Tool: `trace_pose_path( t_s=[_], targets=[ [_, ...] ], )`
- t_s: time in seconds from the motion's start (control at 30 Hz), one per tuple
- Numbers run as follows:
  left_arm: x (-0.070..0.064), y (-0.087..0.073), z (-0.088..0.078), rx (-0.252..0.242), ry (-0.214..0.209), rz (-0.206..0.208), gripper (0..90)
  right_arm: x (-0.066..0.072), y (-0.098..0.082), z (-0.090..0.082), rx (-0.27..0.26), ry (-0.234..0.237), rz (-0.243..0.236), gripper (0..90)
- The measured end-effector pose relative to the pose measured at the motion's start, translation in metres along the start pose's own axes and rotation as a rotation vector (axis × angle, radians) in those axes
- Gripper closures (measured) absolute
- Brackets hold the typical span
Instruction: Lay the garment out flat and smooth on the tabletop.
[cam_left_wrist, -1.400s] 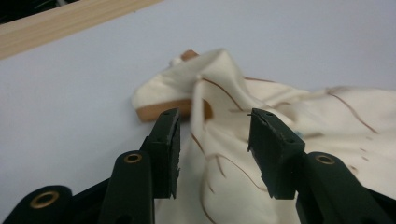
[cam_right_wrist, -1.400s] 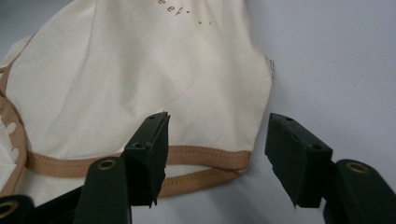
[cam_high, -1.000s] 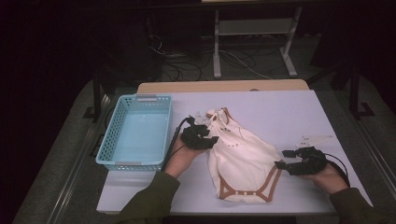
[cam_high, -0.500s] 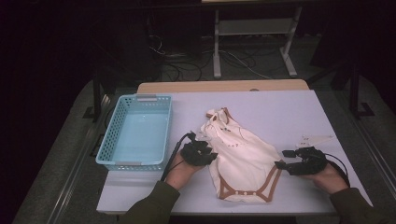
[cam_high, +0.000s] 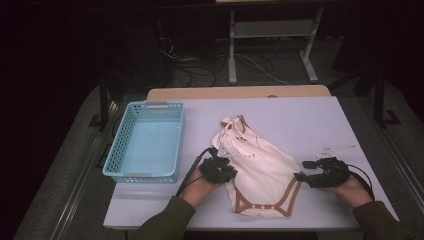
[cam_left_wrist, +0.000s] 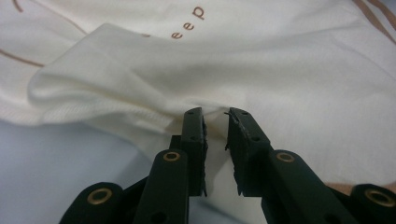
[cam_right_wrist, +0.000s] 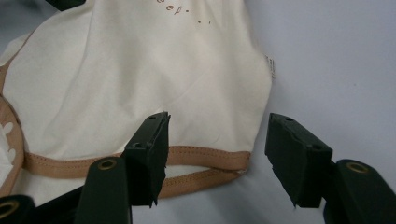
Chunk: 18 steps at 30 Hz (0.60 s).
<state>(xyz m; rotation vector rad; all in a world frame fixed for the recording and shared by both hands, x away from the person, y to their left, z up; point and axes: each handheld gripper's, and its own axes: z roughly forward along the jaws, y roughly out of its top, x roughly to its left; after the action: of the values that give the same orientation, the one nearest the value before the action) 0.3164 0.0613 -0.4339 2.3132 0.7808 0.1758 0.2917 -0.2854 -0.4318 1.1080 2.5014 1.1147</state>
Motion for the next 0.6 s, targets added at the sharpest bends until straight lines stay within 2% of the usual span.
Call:
trace_pose_path(
  t_s=[0.2, 0.3, 0.33, 0.5, 0.6],
  targets=[
    [0.003, 0.007, 0.009, -0.016, 0.006, 0.005, 75.4, 0.0, 0.0, 0.001, 0.004, -0.002, 0.007, 38.8],
    [0.005, 0.005, 0.01, -0.009, 0.015, 0.0, 74.4, -0.001, 0.0, 0.0, 0.005, -0.001, 0.008, 38.8],
    [0.006, 0.005, 0.009, -0.002, 0.021, 0.011, 74.0, -0.001, 0.0, 0.0, 0.004, -0.001, 0.004, 38.8],
    [0.009, -0.002, 0.005, 0.005, 0.039, 0.015, 70.5, -0.001, -0.001, 0.0, 0.004, -0.001, 0.004, 38.8],
    [0.01, -0.003, 0.007, -0.016, 0.048, 0.011, 67.8, 0.0, 0.0, 0.0, 0.006, -0.001, 0.008, 38.8]
  ],
)
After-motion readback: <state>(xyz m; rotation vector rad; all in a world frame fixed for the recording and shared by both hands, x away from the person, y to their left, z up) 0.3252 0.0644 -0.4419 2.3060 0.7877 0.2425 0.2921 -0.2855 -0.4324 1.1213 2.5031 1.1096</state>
